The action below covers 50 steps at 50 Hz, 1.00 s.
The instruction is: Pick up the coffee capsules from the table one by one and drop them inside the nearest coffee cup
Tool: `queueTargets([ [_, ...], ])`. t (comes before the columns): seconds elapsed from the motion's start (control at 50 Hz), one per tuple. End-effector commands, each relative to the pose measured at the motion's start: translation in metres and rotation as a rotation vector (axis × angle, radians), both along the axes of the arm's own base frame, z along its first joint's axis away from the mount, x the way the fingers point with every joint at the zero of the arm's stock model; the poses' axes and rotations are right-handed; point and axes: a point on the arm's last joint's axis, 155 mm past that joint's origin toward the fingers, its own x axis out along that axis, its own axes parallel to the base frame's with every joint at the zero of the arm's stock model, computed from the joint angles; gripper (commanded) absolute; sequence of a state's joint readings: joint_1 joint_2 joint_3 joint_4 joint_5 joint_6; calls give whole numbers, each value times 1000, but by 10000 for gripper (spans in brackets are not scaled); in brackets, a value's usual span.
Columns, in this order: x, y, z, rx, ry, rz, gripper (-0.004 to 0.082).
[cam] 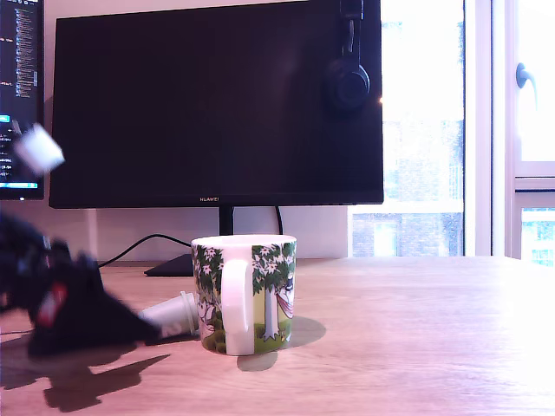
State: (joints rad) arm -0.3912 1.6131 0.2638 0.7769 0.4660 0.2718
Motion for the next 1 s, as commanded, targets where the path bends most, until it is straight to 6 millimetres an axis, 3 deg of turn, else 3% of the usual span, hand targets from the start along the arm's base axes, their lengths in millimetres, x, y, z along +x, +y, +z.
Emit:
queueTargets([
  [0.0,9,-5,8,-12,-29,-3,782],
  [0.32,13,-17,-6,-16,20,-47,747],
  [0.46,10,-21,-7,-14,23,-60,606],
  [0.6,9,-21,-8,-10,23,-64,361],
  [0.66,9,-20,-9,-3,21,-68,293],
  [0.98,7,-19,-6,1,32,-66,157],
])
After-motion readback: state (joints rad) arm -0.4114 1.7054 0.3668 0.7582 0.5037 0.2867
